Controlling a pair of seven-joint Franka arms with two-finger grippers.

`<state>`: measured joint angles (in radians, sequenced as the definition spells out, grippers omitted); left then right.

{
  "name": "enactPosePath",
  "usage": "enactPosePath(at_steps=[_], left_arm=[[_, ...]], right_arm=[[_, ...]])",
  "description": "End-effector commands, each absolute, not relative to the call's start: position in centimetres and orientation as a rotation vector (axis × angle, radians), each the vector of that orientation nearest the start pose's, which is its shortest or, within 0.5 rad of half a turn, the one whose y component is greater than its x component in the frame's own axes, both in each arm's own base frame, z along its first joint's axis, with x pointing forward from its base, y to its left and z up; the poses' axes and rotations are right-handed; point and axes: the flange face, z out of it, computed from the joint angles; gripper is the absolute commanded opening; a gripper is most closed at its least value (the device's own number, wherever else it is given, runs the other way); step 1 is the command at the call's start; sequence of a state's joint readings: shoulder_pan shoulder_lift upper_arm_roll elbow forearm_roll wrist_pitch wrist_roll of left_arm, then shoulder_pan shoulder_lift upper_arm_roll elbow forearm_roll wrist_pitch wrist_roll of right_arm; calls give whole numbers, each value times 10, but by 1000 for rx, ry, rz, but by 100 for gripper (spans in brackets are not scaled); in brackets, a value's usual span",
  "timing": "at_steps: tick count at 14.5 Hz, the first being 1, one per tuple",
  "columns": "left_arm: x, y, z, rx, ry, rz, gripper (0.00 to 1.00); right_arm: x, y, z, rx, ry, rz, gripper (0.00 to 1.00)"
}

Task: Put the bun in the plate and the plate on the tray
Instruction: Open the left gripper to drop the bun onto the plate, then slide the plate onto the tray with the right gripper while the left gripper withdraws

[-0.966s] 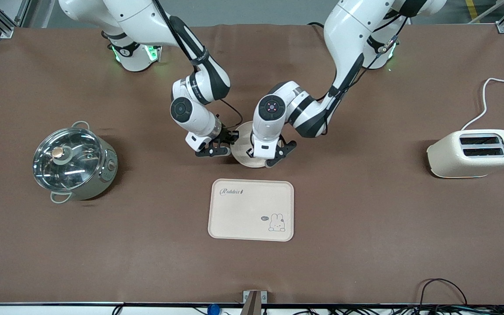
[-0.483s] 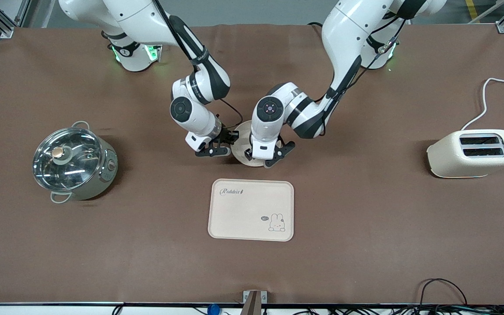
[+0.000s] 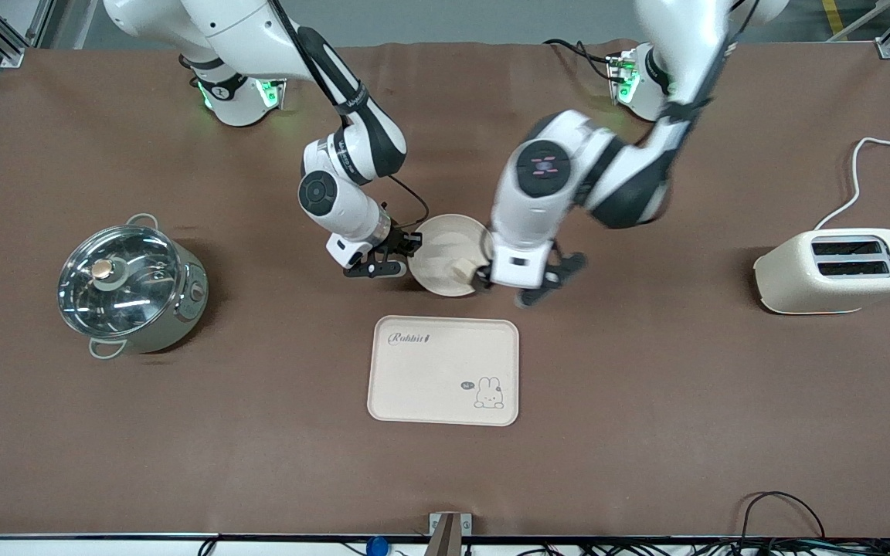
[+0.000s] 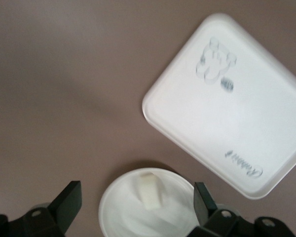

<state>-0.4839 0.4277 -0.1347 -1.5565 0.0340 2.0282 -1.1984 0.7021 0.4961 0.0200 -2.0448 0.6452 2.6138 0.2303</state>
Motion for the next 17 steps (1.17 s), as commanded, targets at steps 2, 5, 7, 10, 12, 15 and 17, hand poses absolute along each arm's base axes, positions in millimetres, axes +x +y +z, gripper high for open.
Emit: enactPosePath(at_steps=[2, 5, 7, 10, 12, 15, 17], left_arm=[[598, -269, 495, -3121, -611, -104, 100], [604, -182, 540, -3129, -360, -108, 100], [597, -138, 570, -3120, -331, -114, 100], [579, -94, 611, -3114, -192, -134, 100], [558, -84, 633, -3105, -90, -103, 100], [537, -60, 658, -3096, 14, -112, 100], [526, -50, 663, -3091, 109, -105, 100]], right_arm=[[493, 390, 244, -2696, 199, 116, 0], [549, 373, 254, -2654, 261, 82, 0], [579, 363, 252, -2648, 269, 76, 0], [625, 344, 247, -2717, 188, -36, 0], [637, 353, 230, -2808, 47, -61, 0], [664, 331, 222, -2812, 83, -36, 0], [670, 321, 216, -2804, 116, -33, 0]])
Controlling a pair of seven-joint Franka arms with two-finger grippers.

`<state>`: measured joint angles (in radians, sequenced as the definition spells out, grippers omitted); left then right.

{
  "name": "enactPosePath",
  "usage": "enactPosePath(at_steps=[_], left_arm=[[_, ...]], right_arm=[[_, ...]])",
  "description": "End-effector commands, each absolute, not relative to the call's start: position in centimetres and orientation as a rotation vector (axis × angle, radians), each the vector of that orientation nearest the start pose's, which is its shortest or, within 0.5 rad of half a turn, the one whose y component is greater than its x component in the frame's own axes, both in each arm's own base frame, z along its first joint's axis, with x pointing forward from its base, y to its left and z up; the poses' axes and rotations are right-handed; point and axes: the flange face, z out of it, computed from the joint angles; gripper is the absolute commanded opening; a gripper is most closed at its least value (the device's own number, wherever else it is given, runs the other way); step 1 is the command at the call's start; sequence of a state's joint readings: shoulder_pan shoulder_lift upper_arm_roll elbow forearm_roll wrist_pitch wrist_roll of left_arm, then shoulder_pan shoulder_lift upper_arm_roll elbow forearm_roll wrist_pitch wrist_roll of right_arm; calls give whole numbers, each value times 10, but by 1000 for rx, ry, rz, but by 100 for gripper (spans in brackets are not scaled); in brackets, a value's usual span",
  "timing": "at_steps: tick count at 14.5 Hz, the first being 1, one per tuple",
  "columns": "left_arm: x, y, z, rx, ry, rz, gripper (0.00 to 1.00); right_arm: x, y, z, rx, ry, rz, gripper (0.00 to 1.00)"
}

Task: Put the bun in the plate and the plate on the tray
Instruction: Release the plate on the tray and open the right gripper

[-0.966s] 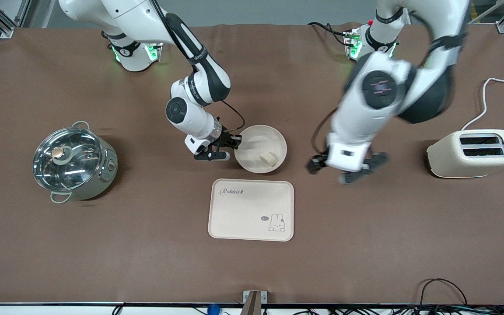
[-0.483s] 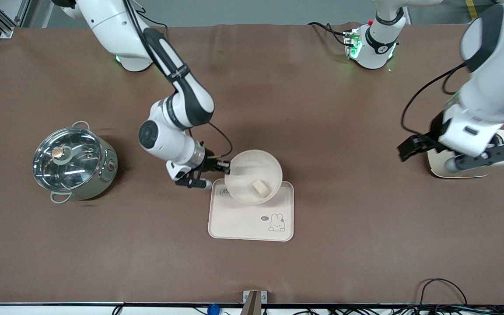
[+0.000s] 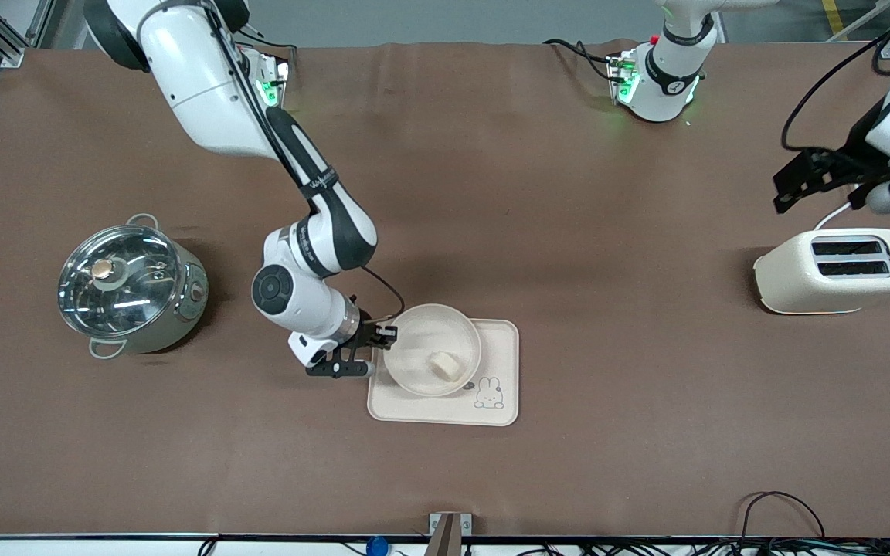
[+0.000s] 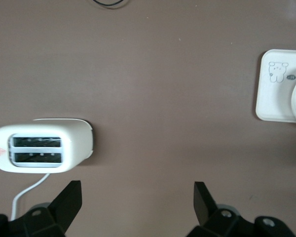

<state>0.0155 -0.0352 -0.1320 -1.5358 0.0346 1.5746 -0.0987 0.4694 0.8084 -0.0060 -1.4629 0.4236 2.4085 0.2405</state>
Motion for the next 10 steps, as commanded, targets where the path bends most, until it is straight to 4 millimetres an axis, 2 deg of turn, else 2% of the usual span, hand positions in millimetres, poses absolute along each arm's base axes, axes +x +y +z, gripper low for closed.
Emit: enactPosePath(at_steps=[1, 4, 7, 10], left_arm=[[521, -50, 664, -3097, 118, -76, 100], [518, -51, 661, -3099, 105, -26, 100], [520, -56, 658, -3099, 113, -17, 100], [521, -59, 656, -3100, 123, -12, 100]], right_arm=[[672, 322, 211, -2803, 126, -34, 0], [677, 323, 193, -2768, 200, -6, 0], [672, 332, 193, -2752, 213, 12, 0], [670, 335, 188, -2702, 319, 52, 0]])
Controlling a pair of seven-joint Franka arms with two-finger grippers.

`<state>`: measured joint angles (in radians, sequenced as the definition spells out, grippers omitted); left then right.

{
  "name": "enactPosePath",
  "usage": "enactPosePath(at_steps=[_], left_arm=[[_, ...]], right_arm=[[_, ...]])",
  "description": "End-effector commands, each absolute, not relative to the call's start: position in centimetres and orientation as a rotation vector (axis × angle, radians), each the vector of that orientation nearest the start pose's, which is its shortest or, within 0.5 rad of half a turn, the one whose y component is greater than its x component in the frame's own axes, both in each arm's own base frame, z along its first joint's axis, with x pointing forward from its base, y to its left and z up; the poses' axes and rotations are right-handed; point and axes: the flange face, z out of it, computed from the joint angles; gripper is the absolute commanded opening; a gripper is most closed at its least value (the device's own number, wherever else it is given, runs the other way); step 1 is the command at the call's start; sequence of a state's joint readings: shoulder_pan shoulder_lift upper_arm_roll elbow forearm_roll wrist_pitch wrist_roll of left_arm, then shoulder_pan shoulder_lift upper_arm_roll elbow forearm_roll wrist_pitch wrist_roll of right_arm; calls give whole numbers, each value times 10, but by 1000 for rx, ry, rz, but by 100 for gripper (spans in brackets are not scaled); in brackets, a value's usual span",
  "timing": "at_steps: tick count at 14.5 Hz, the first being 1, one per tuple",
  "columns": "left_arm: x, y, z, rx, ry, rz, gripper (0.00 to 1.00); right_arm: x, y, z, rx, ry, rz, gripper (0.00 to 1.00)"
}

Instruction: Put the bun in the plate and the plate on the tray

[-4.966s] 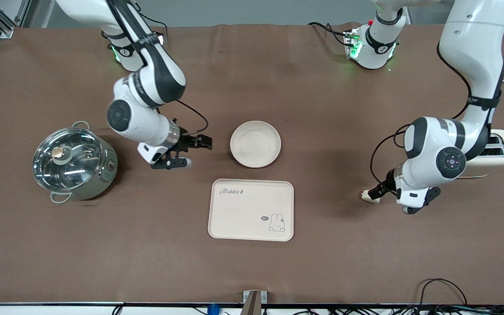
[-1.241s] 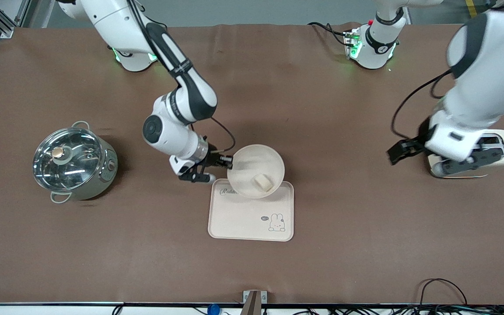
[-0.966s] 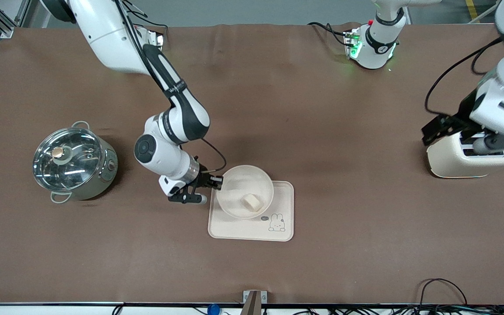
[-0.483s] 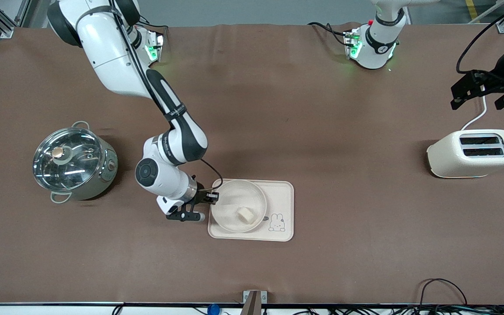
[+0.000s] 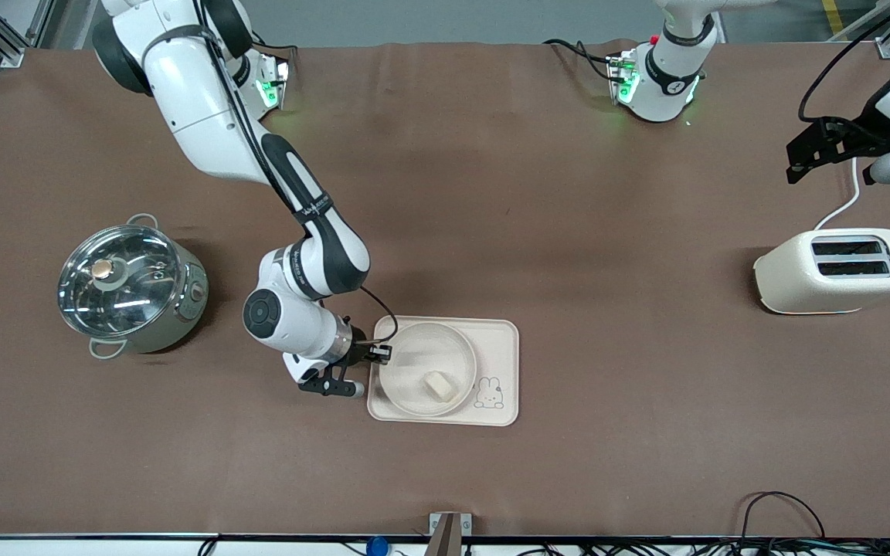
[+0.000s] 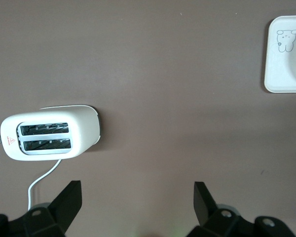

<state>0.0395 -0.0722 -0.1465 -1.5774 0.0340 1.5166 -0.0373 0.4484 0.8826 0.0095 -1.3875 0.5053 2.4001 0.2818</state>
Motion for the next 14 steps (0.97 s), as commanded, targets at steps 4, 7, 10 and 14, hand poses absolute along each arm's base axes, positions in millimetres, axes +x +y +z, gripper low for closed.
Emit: enactPosePath(at_steps=[4, 7, 10, 14], left_arm=[[522, -59, 655, -3102, 123, -10, 100], [523, -61, 653, -3133, 115, -2, 100], [525, -60, 651, -3139, 111, 1, 100], [525, -57, 650, -3139, 106, 6, 100]], right_arm=[[680, 331, 193, -2663, 368, 29, 0], [687, 331, 198, -2653, 384, 15, 0], [684, 334, 196, -2657, 381, 22, 43], [681, 339, 196, -2660, 374, 24, 82]])
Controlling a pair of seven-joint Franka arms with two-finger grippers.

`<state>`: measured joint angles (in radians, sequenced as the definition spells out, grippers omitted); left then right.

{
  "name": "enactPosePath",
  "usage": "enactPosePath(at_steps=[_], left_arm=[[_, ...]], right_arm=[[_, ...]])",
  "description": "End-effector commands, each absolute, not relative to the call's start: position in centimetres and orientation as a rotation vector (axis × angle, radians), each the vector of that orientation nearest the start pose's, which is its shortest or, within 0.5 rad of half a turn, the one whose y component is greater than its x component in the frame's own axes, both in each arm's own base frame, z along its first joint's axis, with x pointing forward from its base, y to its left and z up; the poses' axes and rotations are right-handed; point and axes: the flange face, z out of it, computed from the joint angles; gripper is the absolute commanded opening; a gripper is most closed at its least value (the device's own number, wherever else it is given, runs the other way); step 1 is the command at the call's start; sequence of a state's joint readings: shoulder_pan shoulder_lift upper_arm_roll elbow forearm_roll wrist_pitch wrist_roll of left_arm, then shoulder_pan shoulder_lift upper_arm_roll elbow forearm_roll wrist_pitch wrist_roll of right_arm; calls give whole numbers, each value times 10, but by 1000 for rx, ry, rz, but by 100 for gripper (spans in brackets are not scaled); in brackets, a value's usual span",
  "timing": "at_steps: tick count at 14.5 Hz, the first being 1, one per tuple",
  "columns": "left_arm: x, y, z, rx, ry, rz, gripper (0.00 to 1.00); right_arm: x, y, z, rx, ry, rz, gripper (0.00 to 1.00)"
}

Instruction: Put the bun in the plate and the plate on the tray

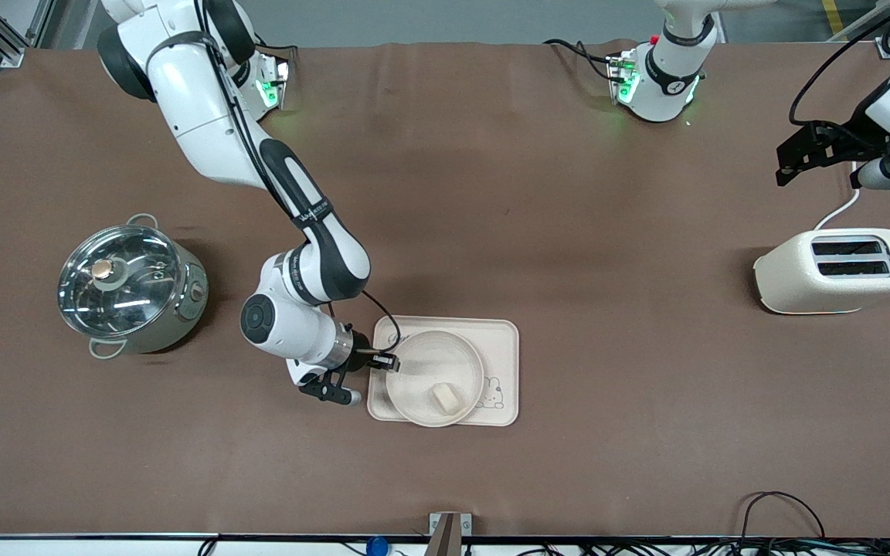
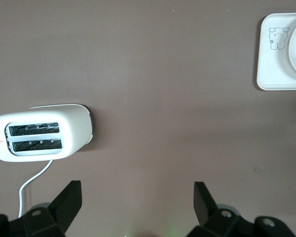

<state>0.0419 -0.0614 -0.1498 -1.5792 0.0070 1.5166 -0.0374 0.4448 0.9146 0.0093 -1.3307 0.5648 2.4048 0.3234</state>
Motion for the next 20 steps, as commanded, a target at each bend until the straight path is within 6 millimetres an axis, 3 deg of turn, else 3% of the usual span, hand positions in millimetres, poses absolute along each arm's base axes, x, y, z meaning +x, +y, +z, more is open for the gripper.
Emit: enactPosePath(at_steps=[1, 2, 5, 7, 10, 14, 16, 18, 20], left_arm=[[525, -57, 650, -3139, 104, 6, 100], [525, -57, 650, -3137, 106, 6, 100], [525, -58, 650, -3139, 109, 6, 100], [525, -58, 650, -3139, 109, 6, 100], [525, -58, 650, -3139, 109, 6, 100], [525, -58, 650, -3139, 109, 6, 100], [525, -59, 650, -3138, 111, 6, 100], [525, -60, 650, -3138, 113, 6, 100], [524, -61, 650, -3138, 116, 8, 100]], right_arm=[[682, 338, 199, -2659, 373, 20, 91], [684, 334, 205, -2658, 367, 10, 99], [680, 325, 221, -2671, 355, 21, 100], [684, 304, 255, -2685, 360, 24, 100], [688, 252, 329, -2739, 317, 110, 100], [672, 167, 439, -2884, 227, 150, 100], [657, 123, 487, -2901, 181, 174, 100], [632, 65, 538, -2904, 202, 216, 100], [603, 23, 585, -3002, 130, 204, 100]])
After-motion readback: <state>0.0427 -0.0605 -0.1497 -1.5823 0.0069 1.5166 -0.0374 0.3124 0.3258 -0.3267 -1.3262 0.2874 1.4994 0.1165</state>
